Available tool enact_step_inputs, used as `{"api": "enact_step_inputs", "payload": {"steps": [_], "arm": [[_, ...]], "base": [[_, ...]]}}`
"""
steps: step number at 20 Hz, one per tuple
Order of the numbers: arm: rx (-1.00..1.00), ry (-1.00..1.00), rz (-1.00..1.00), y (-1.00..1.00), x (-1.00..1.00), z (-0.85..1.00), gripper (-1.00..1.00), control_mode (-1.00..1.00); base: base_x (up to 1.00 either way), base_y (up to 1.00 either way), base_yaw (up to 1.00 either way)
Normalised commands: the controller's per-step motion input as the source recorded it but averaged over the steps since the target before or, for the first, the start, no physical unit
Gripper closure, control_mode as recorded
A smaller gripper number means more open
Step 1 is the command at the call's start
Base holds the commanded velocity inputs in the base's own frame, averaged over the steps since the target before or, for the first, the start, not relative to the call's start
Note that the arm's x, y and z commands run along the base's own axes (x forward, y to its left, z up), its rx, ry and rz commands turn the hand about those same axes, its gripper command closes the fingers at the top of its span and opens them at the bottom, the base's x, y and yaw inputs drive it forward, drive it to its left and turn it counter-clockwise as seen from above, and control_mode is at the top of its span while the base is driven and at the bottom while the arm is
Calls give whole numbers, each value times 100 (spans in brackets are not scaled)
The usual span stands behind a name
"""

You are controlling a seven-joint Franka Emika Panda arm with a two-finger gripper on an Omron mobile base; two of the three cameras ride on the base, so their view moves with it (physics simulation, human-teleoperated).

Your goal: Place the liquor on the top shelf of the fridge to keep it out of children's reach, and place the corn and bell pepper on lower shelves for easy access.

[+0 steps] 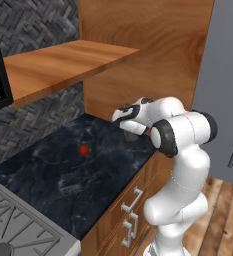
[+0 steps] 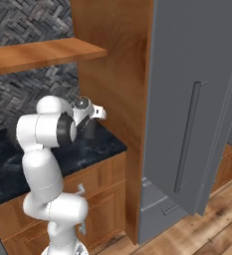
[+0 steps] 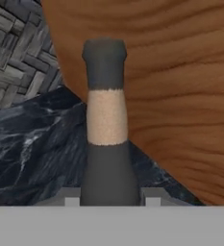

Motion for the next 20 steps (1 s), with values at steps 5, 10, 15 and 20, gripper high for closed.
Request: {"api": "enact_step_inputs", "payload": {"steps": [5, 10, 15, 20], "arm": [[0, -6, 23, 0, -91, 100, 100, -100], [0, 0, 24, 0, -100, 99, 100, -100], [0, -7, 21, 0, -100, 83, 100, -100], [0, -12, 13, -1, -100, 90, 100, -100]], "base": [[0, 0, 0], [0, 0, 0], [0, 0, 0], [0, 0, 0]]}}
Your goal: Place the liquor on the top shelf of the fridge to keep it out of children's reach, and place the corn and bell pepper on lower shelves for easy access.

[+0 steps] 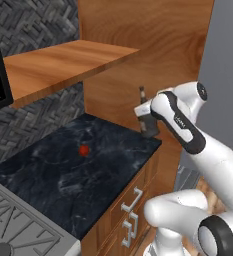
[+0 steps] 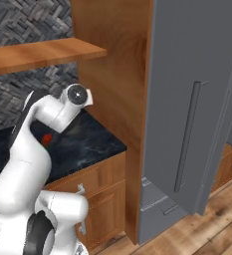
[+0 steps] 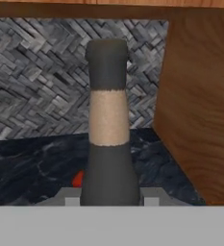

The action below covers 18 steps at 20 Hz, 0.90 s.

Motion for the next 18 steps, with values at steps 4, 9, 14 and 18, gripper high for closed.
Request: {"api": "enact_step_inputs", "payload": {"steps": [4, 9, 14, 18], "arm": [[0, -5, 2, -13, -88, 66, 100, -100], [-2, 0, 0, -17, -93, 29, 100, -100], [0, 0, -17, -5, -87, 26, 100, -100], [0, 0, -32, 0, -60, 26, 100, -100]], "base": [[0, 0, 0], [0, 0, 0], [0, 0, 0], [0, 0, 0]]}}
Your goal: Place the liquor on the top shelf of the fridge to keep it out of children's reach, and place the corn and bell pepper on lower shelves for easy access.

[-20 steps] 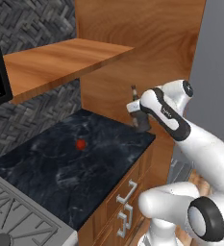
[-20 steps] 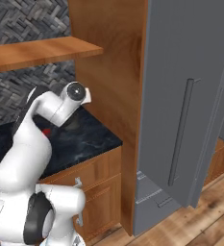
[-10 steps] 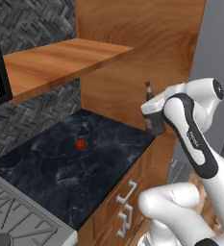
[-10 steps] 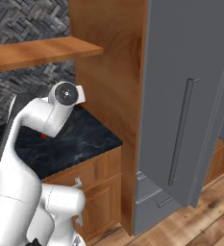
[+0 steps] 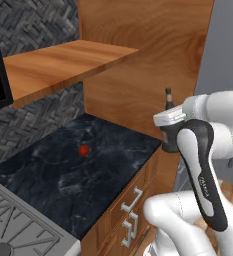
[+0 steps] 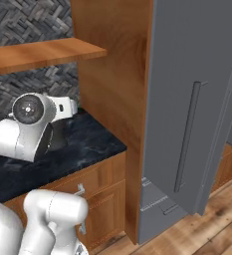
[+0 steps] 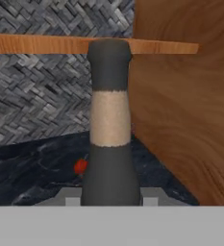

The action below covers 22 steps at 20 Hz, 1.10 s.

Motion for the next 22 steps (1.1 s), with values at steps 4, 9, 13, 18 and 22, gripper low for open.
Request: {"api": "enact_step_inputs", "payload": {"steps": [4, 9, 13, 18, 22], "arm": [[0, 0, -30, 0, -57, 21, 100, -100], [-1, 0, -23, -2, -47, 28, 100, -100], [0, 0, -10, -25, -38, 41, 100, -100], [0, 0, 0, 0, 0, 0, 100, 100], [0, 0, 0, 0, 0, 0, 100, 100]], "base": [[0, 0, 0], [0, 0, 0], [0, 0, 0], [-45, -50, -3], [-41, -80, -2]]}}
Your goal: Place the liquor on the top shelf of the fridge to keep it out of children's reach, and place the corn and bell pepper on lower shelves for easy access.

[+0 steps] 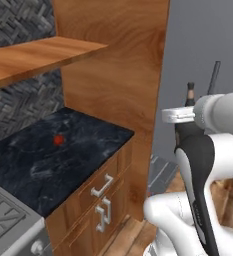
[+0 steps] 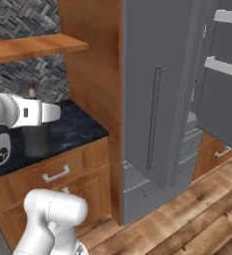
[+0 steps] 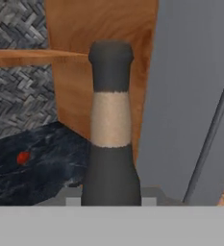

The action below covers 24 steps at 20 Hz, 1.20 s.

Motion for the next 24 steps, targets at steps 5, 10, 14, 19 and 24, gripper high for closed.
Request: {"api": "enact_step_inputs", "payload": {"steps": [5, 10, 14, 19, 24], "arm": [[0, 0, 0, 0, 0, 0, 100, 100], [0, 0, 0, 0, 0, 0, 100, 100], [0, 0, 0, 0, 0, 0, 100, 100], [0, 0, 0, 0, 0, 0, 100, 100], [0, 0, 0, 0, 0, 0, 100, 100]], "base": [[-27, -96, -8], [0, -100, -24], [13, -100, -27], [30, -100, -27], [36, -100, -26]]}}
